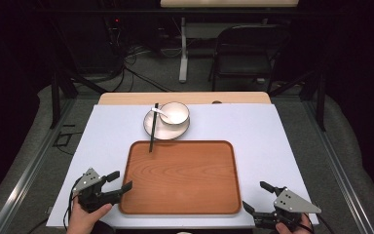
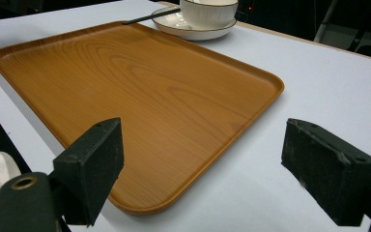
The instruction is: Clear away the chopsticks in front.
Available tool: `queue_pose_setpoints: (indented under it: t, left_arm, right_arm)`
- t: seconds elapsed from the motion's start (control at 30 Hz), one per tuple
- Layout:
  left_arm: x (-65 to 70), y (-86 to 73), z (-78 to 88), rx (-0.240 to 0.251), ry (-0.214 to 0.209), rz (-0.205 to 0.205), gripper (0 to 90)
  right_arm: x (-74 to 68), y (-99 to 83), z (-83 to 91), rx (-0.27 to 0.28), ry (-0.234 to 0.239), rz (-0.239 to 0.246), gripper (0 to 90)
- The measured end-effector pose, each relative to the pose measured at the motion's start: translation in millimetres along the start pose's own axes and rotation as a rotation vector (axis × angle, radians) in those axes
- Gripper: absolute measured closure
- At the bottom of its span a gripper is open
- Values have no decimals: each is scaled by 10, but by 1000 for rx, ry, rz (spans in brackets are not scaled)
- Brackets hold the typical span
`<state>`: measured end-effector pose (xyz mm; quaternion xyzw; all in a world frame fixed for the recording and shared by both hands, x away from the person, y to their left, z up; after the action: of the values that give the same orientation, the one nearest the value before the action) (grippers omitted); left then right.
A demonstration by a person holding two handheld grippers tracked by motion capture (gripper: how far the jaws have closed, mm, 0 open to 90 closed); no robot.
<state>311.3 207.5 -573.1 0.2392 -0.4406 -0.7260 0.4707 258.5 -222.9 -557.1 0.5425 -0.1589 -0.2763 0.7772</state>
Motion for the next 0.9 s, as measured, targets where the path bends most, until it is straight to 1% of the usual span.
queue_pose_setpoints:
  t: [0.03,0.13,0.17,0.23,0.27,0.3,0.33,0.4,0.43,0.5,0.53,0.57,0.63,0.67,0.7,0.73,0.8,0.83,0.9]
  left_arm:
    - [-3,0,1,-1,5,1,361]
    - [4,0,-3,-3,7,0,362]
    - [7,-5,-4,-12,16,-3,361]
    - [15,-10,-7,-22,16,-5,356]
    - [9,-9,-10,-26,23,2,342]
    - [-13,-10,-18,-36,26,26,346]
    - [-13,-10,-18,-36,26,26,362]
    - [-40,-5,-28,-41,4,73,373]
    - [-59,-5,-37,-53,1,90,373]
    - [-84,0,-64,-82,-5,108,393]
    - [-99,16,-82,-92,7,104,393]
    - [-111,45,-93,-100,12,105,385]
    - [-143,136,-118,-104,26,123,383]
    - [-154,188,-133,-111,23,137,373]
    - [-165,226,-150,-117,22,143,349]
    - [-178,276,-169,-129,21,148,349]
    - [-195,378,-207,-138,35,130,346]
    - [-205,427,-223,-137,51,108,327]
    - [-196,534,-257,-128,61,97,323]
  right_arm:
    - [3,2,0,1,-1,-1,147]
    - [0,0,-3,-3,-1,-1,147]
    - [5,3,-4,-2,-3,0,147]
    - [7,3,-5,-2,-4,-5,146]
    - [7,1,-8,-4,-3,-9,147]
    - [8,1,-10,-4,-4,-11,147]
    - [8,1,-10,-4,-4,-11,147]
    - [18,0,-7,-3,-11,-15,147]
    - [18,0,-7,-3,-11,-15,147]
    - [20,-1,-8,-5,-12,-18,147]
    - [20,-1,-8,-5,-12,-18,147]
    - [22,-2,-10,-6,-13,-20,147]
    - [22,-3,-10,-6,-13,-24,146]
    - [25,-2,-8,-6,-13,-22,147]
    - [28,-3,-8,-5,-14,-23,147]
    - [28,-3,-8,-5,-14,-23,147]
    - [32,-4,-6,-4,-16,-25,146]
    - [33,-4,-4,-4,-15,-25,146]
    - [33,-5,-4,-4,-15,-27,147]
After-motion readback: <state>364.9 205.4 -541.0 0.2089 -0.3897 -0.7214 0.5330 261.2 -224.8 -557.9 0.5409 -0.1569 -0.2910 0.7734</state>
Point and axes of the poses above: each handheld gripper's, and its own axes: z roughly backward along the jaws, y roughly out of its top, x roughly to its right, the point moved 8 cm from there along -z, roughly forward along the jaws, and after that the axes turned 14 degrees about y, right-handed, at the moved point
